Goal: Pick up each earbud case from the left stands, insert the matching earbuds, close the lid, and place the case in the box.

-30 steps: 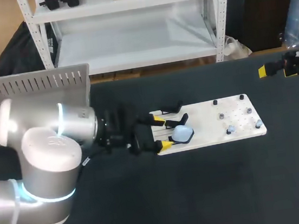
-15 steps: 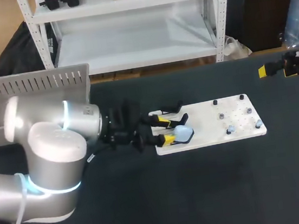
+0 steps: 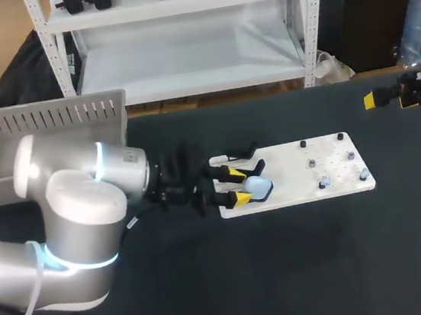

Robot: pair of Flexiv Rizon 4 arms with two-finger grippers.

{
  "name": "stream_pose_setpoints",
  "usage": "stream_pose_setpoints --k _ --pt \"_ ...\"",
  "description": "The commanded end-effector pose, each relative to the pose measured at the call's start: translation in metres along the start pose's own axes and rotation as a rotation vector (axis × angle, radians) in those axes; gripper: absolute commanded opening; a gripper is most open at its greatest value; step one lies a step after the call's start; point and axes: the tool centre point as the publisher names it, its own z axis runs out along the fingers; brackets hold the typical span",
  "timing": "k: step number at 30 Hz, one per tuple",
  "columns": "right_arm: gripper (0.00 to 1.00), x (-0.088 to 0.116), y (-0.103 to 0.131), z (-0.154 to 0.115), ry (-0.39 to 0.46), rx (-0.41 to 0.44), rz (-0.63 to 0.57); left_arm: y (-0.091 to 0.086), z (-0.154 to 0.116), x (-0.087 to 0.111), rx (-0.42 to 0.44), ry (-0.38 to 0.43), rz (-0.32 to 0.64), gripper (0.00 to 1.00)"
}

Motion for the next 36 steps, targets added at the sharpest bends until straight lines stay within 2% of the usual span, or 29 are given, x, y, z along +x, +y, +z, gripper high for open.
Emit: stream_pose_setpoints --k 1,15,36 --pt "1.0 0.0 0.0 0.0 0.0 0.0 0.0 0.005 0.005 0.001 0.009 -0.001 0.0 0.48" --pt "1.0 0.0 0.0 0.0 0.0 0.0 0.0 0.005 0.01 0.002 0.036 0.005 -0.007 0.43" --pt "1.0 0.0 0.0 0.0 0.0 0.0 0.0 0.006 0.016 0.004 0.038 0.013 -0.006 0.44"
